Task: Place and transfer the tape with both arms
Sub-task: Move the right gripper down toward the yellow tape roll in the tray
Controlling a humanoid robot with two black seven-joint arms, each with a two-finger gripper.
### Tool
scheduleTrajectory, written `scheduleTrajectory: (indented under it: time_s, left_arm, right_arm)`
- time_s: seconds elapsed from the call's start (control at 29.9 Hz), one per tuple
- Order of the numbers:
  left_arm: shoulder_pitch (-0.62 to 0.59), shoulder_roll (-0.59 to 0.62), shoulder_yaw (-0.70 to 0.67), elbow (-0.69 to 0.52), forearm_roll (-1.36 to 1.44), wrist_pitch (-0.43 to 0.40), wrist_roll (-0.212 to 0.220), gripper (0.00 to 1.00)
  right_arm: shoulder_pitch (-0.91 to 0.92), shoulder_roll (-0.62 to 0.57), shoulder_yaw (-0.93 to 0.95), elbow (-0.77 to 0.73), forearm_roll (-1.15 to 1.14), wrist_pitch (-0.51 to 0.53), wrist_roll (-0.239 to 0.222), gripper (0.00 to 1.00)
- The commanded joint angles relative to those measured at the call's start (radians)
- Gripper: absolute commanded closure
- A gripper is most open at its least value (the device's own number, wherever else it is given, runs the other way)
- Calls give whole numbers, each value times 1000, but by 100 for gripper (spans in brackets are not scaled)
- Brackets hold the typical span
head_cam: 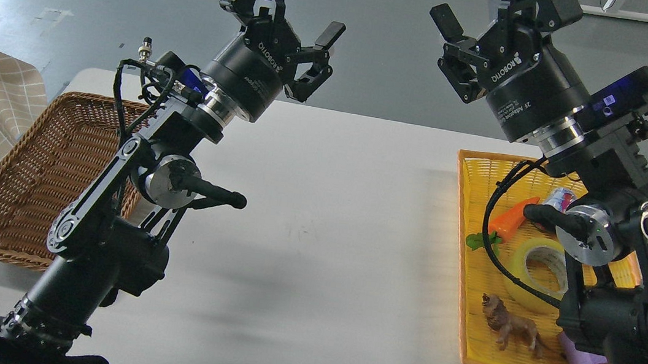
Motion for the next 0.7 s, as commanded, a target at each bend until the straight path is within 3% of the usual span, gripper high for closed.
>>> scheduleTrajectory:
  time_s: [0.0,0.2,0.33,0.47,0.67]
  left_arm:
    - [1,0,0,-1,-1,-8,0,2]
    - [1,0,-2,-2,-1,-9,0,2]
    - [6,0,-3,-2,-1,-8,0,2]
    - [12,0,-3,-2,-1,0,2,2]
    - [7,0,-2,-2,-1,1,2,2]
  right_arm:
    - [-6,-4,15,-5,4,49,3,0]
    - [-6,-4,95,-3,9,192,3,0]
    - [-7,-43,98,-8,3,175,-3,0]
    - [-32,-164,125,38,7,147,-6,0]
    - [-101,-371,358,58,39,206,3,0]
